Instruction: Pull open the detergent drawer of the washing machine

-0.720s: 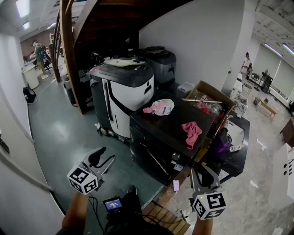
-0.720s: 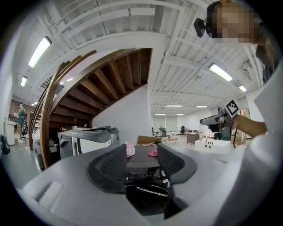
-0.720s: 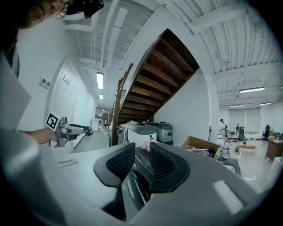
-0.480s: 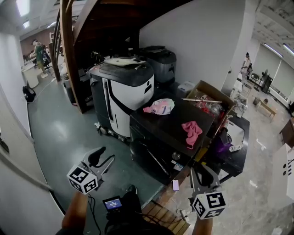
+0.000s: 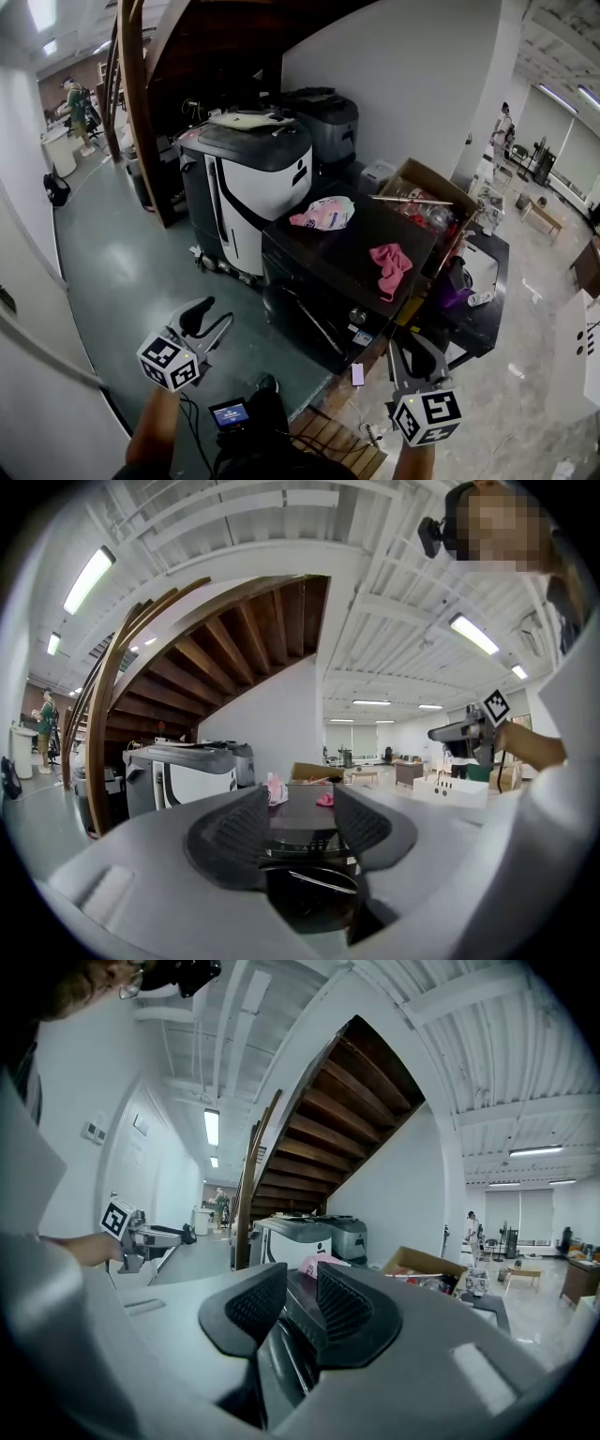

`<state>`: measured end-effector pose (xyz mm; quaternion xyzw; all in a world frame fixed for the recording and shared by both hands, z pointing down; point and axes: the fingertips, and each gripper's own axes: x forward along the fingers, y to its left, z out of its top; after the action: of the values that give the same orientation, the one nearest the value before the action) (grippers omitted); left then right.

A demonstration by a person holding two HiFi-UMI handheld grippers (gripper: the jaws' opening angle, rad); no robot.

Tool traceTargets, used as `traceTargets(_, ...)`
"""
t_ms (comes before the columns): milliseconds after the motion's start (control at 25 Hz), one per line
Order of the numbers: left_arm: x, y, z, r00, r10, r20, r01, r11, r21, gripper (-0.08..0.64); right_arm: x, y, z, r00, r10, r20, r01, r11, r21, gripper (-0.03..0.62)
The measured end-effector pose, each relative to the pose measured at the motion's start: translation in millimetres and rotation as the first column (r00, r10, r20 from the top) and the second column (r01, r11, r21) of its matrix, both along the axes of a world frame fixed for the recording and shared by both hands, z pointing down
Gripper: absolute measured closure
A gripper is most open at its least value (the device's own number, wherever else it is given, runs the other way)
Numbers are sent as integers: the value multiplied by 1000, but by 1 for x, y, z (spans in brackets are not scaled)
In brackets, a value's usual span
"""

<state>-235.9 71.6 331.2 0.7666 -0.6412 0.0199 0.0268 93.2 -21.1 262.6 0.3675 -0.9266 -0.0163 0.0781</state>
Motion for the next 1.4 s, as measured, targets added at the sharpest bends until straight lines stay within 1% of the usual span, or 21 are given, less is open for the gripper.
traceTargets(360, -6, -41, 33, 999, 1, -35, -3, 998, -62, 328, 12, -23, 10, 996, 34, 82, -30, 999, -41, 508)
traceTargets(680, -20, -89, 67, 997, -12, -80, 2, 992, -123, 328, 17, -45, 27, 995, 65, 72, -59, 995, -81, 508)
traceTargets(840, -27, -113, 80, 993, -18, -120, 1, 990, -141, 328, 20, -59, 35, 994, 81, 66, -74, 993, -97, 506)
traceTargets(1040, -33, -140, 96, 990, -17, -142, -6, 987, -163, 328, 20, -75, 46, 993, 102, 64, -94, 989, -118, 506)
traceTargets(1400, -40, -186, 127, 980, 8, -200, -49, 979, -200, 328, 21, -100, 59, 989, 135, 55, -126, 981, -146, 506)
